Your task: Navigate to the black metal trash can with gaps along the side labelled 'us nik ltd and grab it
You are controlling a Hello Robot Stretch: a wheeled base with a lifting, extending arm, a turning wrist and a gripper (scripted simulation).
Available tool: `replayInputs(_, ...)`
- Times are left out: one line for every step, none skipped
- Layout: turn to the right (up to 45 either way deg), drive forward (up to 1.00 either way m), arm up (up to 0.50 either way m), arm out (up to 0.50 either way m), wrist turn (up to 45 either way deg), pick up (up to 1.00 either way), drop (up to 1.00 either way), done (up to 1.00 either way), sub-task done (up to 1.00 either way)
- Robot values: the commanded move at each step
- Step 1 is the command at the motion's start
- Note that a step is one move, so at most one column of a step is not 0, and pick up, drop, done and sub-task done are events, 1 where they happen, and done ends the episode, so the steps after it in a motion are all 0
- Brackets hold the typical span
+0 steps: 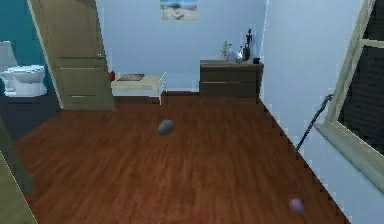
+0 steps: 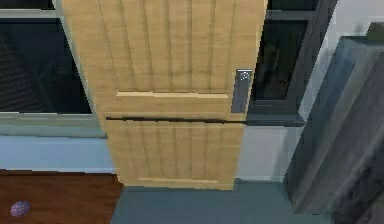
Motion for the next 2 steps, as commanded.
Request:
replayInputs(0.0,0.15,0.00,0.00,0.0,0.00,0.00,0.00,0.00)
replayInputs(-9.0,0.00,0.00,0.00,0.0,0.00,0.00,0.00,0.00)
